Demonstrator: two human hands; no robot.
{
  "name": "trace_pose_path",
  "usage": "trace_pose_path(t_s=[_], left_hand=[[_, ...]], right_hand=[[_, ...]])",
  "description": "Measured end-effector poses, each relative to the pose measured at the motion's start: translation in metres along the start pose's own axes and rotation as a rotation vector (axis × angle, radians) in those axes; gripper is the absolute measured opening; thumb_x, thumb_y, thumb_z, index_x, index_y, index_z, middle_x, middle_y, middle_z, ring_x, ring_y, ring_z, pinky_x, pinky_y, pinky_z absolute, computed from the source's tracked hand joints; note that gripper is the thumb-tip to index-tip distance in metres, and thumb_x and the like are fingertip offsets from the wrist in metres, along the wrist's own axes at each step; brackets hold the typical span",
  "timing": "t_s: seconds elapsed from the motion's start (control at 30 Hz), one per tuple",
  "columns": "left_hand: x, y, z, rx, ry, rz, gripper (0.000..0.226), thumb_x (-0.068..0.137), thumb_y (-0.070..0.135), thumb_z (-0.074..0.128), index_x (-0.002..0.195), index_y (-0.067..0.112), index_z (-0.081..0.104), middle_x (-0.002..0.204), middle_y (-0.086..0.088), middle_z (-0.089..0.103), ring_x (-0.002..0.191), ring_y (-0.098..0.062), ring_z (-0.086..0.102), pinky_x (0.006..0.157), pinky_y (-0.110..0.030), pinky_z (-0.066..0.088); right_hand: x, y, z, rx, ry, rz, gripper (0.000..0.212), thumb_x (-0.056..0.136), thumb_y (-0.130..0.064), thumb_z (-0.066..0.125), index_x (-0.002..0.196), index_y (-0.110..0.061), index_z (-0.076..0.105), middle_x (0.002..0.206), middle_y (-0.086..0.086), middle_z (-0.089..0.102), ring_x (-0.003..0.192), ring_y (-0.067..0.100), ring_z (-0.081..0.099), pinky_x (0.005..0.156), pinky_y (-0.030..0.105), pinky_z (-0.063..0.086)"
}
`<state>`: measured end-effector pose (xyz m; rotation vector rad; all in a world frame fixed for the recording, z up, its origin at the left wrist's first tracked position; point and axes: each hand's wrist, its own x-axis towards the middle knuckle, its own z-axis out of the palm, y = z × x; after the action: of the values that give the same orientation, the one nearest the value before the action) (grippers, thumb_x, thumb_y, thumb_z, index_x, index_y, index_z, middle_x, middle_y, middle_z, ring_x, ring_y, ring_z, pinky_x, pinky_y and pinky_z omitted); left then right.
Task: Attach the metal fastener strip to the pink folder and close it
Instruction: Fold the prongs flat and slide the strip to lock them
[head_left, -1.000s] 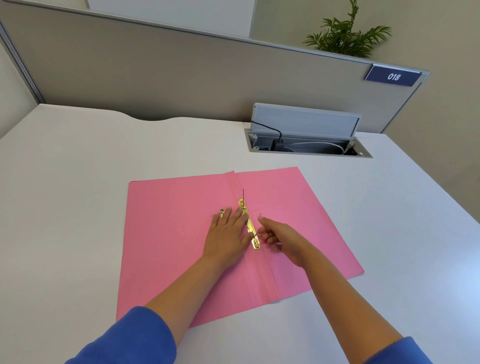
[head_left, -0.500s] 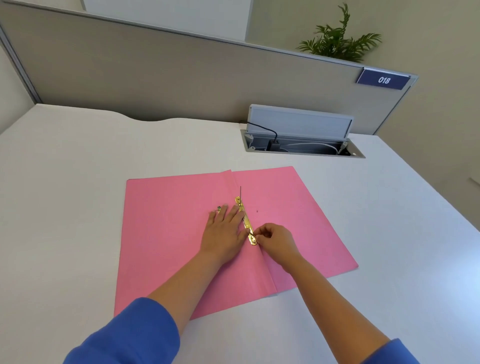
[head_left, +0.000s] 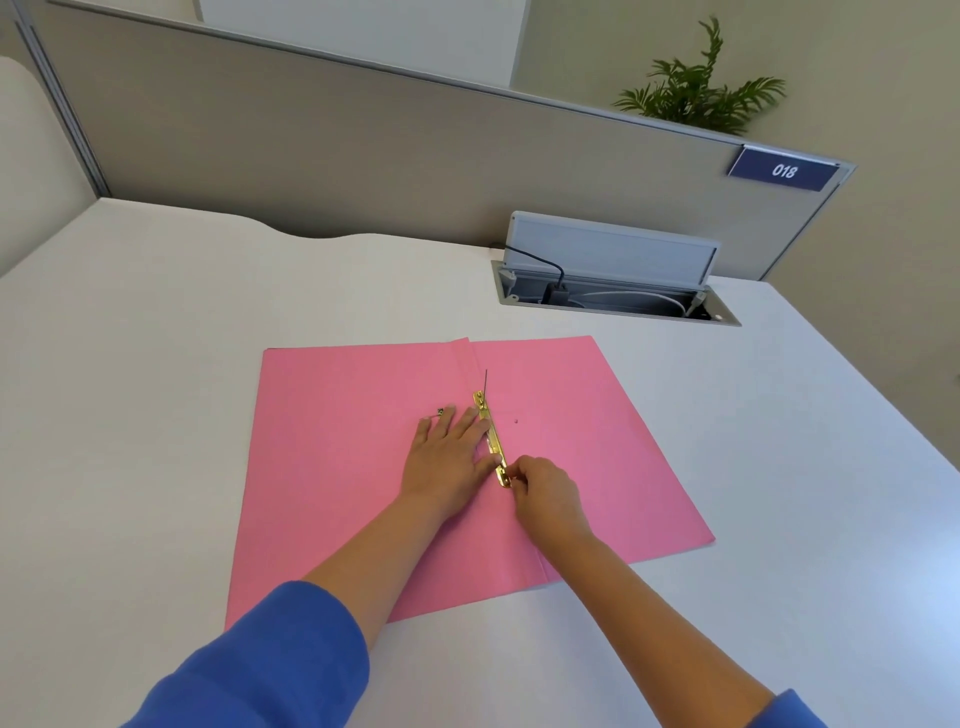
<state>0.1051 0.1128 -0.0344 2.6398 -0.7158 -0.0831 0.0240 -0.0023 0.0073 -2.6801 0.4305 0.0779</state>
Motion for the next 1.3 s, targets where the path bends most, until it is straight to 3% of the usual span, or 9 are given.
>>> trace_pose_path(t_s=[0.47,0.7,0.93,1.1,1.2,1.3], left_hand=[[-0.001,0.0,-0.003,-0.023,-0.011,0.012,0.058,0.091,0.054,0.031,0.143,0.029,0.026,0.157,0.006,0.02,0.146,-0.019,0.008,0.117,-0.042,0.002],[0.0,0.0,-0.004,-0.023,-0.024,0.011,0.059,0.09,0.055,0.031,0.143,0.029,0.025,0.157,0.005,0.019,0.146,-0.019,0.007,0.117,-0.042,0.002],[0.0,-0.001,-0.003,-0.008,-0.032,0.008,0.059,0.09,0.056,0.03,0.143,0.03,0.024,0.157,0.005,0.018,0.146,-0.019,0.006,0.117,-0.042,0.0],[0.0,-0.002,-0.002,-0.008,-0.024,0.011,0.059,0.09,0.056,0.03,0.143,0.03,0.025,0.157,0.005,0.019,0.146,-0.019,0.007,0.117,-0.041,0.001],[0.0,-0.002,-0.001,-0.011,-0.018,0.014,0.059,0.09,0.056,0.029,0.142,0.031,0.025,0.157,0.006,0.019,0.146,-0.019,0.007,0.117,-0.042,0.002],[0.0,-0.001,-0.001,-0.01,-0.009,0.015,0.058,0.09,0.056,0.028,0.142,0.031,0.026,0.157,0.006,0.021,0.146,-0.02,0.008,0.117,-0.043,0.002]], right_hand=[[-0.018,-0.028,0.002,-0.263,-0.007,-0.04,0.042,0.089,0.007,0.029,0.122,-0.004,0.053,0.122,0.018,0.055,0.111,0.029,0.051,0.087,0.035,0.04],[-0.032,-0.024,0.014,-0.29,0.013,-0.075,0.037,0.092,0.005,0.031,0.123,-0.002,0.05,0.125,0.012,0.05,0.113,0.023,0.044,0.083,0.033,0.04],[-0.034,-0.001,0.016,-0.255,0.033,-0.097,0.037,0.094,-0.007,0.037,0.128,-0.006,0.051,0.122,0.008,0.052,0.112,0.022,0.045,0.089,0.03,0.043],[-0.029,0.009,0.01,-0.088,0.077,-0.084,0.038,0.088,-0.007,0.043,0.119,-0.014,0.065,0.115,0.004,0.062,0.108,0.022,0.054,0.088,0.026,0.042],[-0.018,0.01,-0.003,0.219,0.103,0.06,0.026,0.083,-0.011,0.054,0.098,-0.015,0.075,0.103,0.002,0.072,0.09,0.017,0.062,0.075,0.02,0.042],[0.008,0.007,-0.017,0.531,0.059,0.149,0.022,0.084,-0.01,0.059,0.101,-0.012,0.073,0.099,0.003,0.071,0.085,0.01,0.058,0.078,0.018,0.04]])
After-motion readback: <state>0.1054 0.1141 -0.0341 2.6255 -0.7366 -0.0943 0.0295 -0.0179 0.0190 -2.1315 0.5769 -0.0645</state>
